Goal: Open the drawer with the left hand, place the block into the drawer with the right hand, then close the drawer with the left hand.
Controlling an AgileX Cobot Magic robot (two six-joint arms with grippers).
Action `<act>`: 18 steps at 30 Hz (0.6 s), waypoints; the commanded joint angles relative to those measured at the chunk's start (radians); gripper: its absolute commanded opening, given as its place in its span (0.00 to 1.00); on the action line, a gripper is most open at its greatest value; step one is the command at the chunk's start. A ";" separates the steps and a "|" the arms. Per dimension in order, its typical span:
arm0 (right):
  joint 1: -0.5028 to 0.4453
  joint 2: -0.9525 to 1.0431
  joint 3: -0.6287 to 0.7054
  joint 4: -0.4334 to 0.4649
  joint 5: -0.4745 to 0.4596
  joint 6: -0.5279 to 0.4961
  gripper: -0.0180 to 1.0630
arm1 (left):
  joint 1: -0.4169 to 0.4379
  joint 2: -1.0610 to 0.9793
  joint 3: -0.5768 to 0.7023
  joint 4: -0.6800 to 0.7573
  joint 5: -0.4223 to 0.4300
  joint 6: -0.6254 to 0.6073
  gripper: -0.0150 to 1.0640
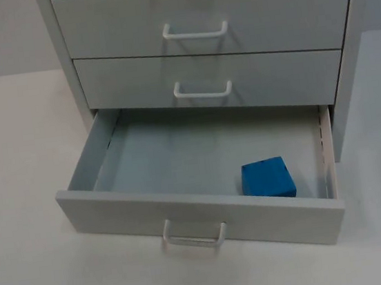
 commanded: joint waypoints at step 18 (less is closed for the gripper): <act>0.002 -0.004 -0.023 -0.014 0.020 0.001 0.78 | 0.005 0.004 0.005 -0.033 -0.024 -0.005 0.99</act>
